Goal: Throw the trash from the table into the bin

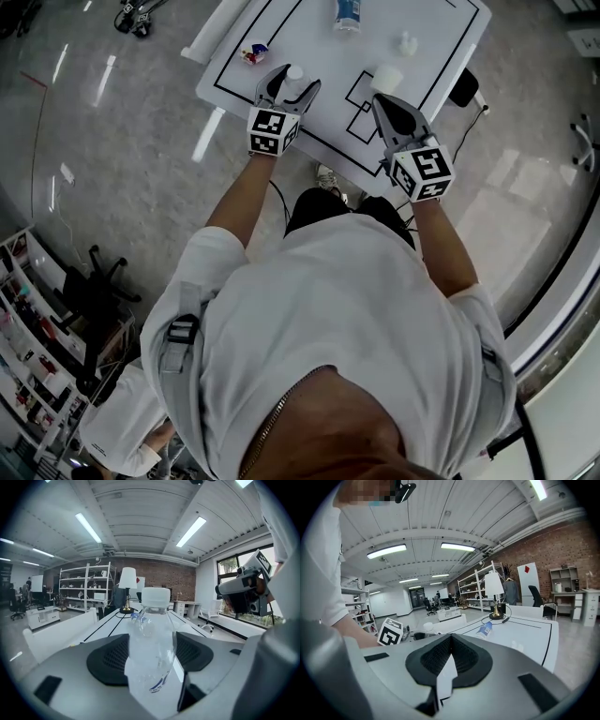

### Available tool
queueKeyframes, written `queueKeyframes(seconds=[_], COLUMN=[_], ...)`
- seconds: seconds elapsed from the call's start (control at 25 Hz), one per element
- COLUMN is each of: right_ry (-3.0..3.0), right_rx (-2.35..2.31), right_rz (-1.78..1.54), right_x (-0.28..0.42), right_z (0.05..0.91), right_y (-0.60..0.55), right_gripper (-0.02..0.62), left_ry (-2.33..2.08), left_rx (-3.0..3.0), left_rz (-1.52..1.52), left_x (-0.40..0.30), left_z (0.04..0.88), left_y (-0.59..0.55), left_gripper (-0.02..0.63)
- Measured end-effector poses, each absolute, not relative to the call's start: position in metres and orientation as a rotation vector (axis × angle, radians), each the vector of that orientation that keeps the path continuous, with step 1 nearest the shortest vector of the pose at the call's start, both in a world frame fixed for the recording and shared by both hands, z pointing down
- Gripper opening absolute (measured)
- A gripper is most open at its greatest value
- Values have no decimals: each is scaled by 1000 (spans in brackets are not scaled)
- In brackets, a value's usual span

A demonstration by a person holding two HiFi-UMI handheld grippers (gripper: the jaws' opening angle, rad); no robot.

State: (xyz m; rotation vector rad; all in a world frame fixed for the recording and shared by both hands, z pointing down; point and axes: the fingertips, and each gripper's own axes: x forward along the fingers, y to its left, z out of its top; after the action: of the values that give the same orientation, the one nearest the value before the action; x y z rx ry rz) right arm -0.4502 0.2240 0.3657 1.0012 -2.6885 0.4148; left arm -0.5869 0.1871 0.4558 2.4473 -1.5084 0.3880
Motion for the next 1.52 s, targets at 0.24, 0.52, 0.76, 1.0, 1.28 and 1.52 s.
queueKeyframes(seconds=[0.24, 0.52, 0.76, 1.0, 1.28, 1.52], right_ry=[-2676, -2691, -2705, -2719, -2723, -2710], right_rx=[1067, 1138, 1209, 1271, 1363, 1439], right_rz=[411, 379, 376, 375, 382, 392], right_x=[-438, -407, -349, -264, -155, -68], right_z=[358, 349, 340, 331, 327, 324], right_y=[236, 239, 248, 256, 251, 257], right_gripper=[-8, -8, -8, -8, -8, -8], left_ry=[-1502, -1456, -1420, -1405, -1364, -1311], left_rx=[2454, 2557, 2631, 2666, 2701, 2737], left_rz=[370, 327, 329, 327, 313, 305], left_x=[-587, -550, -491, -411, -301, -209], left_z=[443, 410, 382, 360, 349, 342], left_y=[195, 191, 195, 203, 204, 204], left_gripper=[308, 308, 308, 308, 308, 308])
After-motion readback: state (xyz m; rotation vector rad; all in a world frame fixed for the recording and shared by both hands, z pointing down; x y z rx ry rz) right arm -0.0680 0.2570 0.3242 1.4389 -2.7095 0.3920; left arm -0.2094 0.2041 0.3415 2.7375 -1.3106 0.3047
